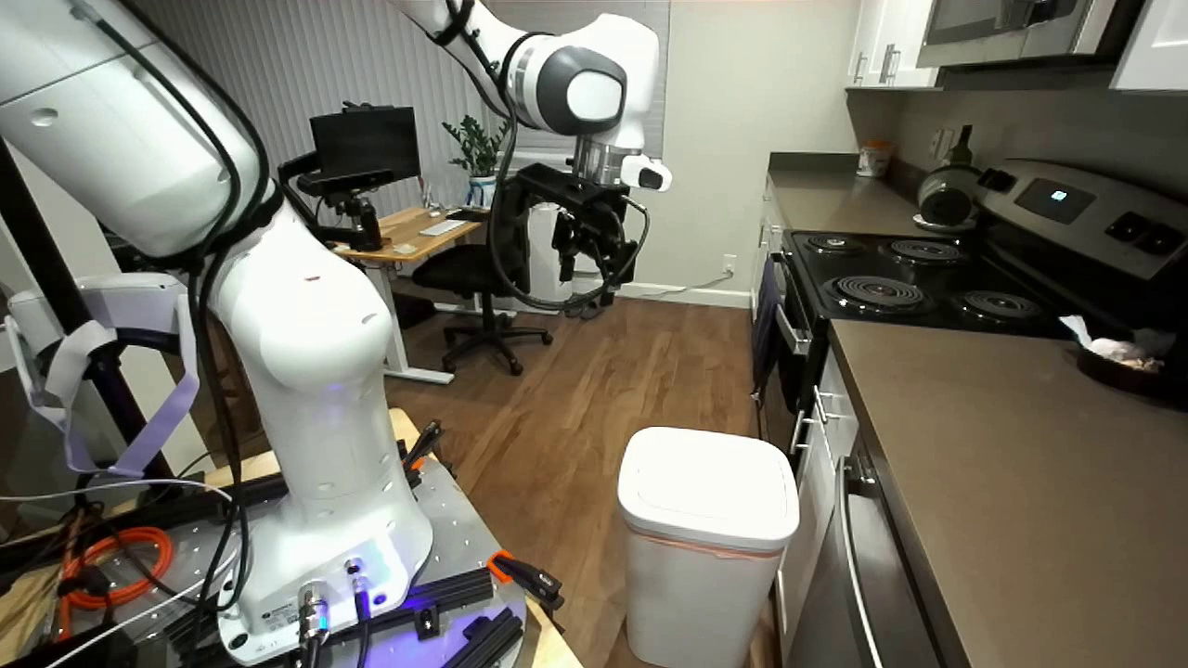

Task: Open the top of the bin

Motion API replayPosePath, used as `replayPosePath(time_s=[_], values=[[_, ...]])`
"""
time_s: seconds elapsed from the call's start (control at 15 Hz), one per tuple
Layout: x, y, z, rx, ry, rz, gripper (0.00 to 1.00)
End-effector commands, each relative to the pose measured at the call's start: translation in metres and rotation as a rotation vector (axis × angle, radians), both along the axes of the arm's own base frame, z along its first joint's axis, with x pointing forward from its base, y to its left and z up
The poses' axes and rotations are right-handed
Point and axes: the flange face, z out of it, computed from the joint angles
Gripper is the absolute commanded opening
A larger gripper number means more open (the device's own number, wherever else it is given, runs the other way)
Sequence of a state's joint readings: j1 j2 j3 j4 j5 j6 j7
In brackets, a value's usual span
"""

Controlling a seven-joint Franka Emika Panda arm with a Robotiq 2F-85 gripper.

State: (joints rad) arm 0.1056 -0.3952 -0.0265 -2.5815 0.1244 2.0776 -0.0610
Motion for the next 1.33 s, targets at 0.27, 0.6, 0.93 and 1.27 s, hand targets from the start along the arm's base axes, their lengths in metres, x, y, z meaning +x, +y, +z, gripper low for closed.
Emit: replayPosePath(time_s=[0.27,0.6,0.93,1.27], values=[[0.054,0.022,-0.023,-0.019,0.001,0.039,1.00],[0.074,0.021,-0.047,-0.026,-0.013,0.018,1.00],[0.110,0.039,-0.093,-0.025,-0.158,0.019,1.00],[0.123,0.055,-0.140,-0.027,-0.187,0.053,0.60]])
